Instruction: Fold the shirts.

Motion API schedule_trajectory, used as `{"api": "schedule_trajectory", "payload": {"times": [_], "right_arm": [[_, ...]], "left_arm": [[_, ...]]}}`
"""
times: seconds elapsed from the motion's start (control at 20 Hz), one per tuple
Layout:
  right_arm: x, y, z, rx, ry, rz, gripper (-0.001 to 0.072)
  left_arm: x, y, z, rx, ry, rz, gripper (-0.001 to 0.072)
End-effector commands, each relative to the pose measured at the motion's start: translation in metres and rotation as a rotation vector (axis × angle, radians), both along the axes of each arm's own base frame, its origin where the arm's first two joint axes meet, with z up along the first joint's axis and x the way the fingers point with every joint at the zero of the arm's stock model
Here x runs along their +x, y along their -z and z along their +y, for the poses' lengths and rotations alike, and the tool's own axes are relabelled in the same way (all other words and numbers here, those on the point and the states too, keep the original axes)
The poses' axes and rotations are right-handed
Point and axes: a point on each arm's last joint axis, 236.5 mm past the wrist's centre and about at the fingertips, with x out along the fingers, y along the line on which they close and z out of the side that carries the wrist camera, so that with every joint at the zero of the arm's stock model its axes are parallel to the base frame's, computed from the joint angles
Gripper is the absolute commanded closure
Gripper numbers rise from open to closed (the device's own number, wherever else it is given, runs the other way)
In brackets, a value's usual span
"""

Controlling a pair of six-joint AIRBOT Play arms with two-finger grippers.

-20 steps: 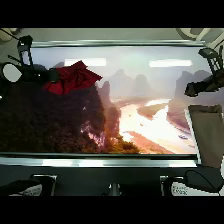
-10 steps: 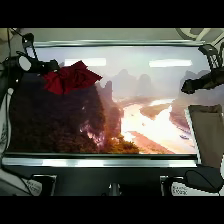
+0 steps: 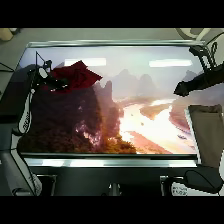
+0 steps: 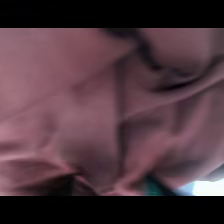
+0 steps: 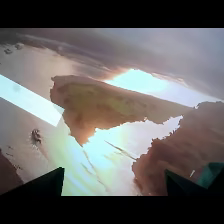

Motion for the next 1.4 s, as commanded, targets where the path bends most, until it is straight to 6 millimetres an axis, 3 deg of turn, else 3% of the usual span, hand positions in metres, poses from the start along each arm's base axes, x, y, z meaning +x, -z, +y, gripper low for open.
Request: {"api": "schedule_trajectory", "payload": {"times": [0.0,0.05,0.1,0.15,0.25,0.35,0.45,0.5,0.6,0.7,0.8,1.0,1.15,1.2,1.25,1.3,1.35], "right_arm": [[-0.007,0.001,0.008,0.013,-0.048,0.019,0.0044],[-0.006,-0.002,0.007,0.005,-0.053,0.005,0.0044],[0.0,-0.009,0.005,-0.011,-0.06,-0.04,0.0044],[0.007,-0.022,0.003,-0.027,-0.058,-0.101,0.0044],[0.023,-0.068,-0.003,-0.066,-0.027,-0.278,0.0044],[0.026,-0.134,-0.011,-0.129,0.012,-0.49,0.0045],[0.007,-0.201,-0.016,-0.189,0.048,-0.676,0.0045],[-0.012,-0.228,-0.016,-0.217,0.06,-0.741,0.0045],[-0.053,-0.264,-0.018,-0.25,0.108,-0.81,0.0045],[-0.09,-0.289,-0.015,-0.254,0.143,-0.865,0.0045],[-0.117,-0.296,-0.009,-0.26,0.135,-0.872,0.0045],[-0.139,-0.26,-0.003,-0.243,0.109,-0.701,0.0045],[-0.138,-0.236,-0.005,-0.241,0.095,-0.595,0.0045],[-0.135,-0.229,-0.006,-0.24,0.09,-0.567,0.0044],[-0.133,-0.221,-0.006,-0.235,0.085,-0.533,0.0044],[-0.131,-0.211,-0.006,-0.229,0.078,-0.49,0.0044],[-0.13,-0.197,-0.006,-0.22,0.068,-0.428,0.0044]], "left_arm": [[0.008,-0.007,-0.003,0.017,0.025,-0.043,0.0683],[0.011,-0.028,-0.004,0.019,0.029,-0.075,0.0683],[0.015,-0.063,-0.01,0.028,0.072,-0.142,0.0683],[0.016,-0.107,-0.02,0.045,0.142,-0.227,0.0684],[-0.004,-0.224,-0.05,0.073,0.271,-0.429,0.0684],[-0.062,-0.361,-0.101,0.062,0.382,-0.68,0.0684],[-0.138,-0.466,-0.147,0.037,0.48,-0.908,0.0684],[-0.181,-0.504,-0.168,0.0,0.53,-0.991,0.0684],[-0.251,-0.539,-0.203,-0.123,0.598,-1.051,0.0684],[-0.293,-0.533,-0.235,-0.229,0.666,-1.012,0.0684],[-0.302,-0.493,-0.262,-0.222,0.703,-0.91,0.0684],[-0.306,-0.334,-0.342,-0.223,0.799,-0.585,0.0683],[-0.342,-0.215,-0.417,-0.359,0.797,-0.337,0.0681],[-0.361,-0.185,-0.437,-0.392,0.803,-0.24,0.0574],[-0.376,-0.165,-0.449,-0.406,0.812,-0.154,0.0176],[-0.382,-0.156,-0.449,-0.39,0.828,-0.098,-0.0005],[-0.376,-0.156,-0.435,-0.327,0.872,-0.084,-0.0004]]}}
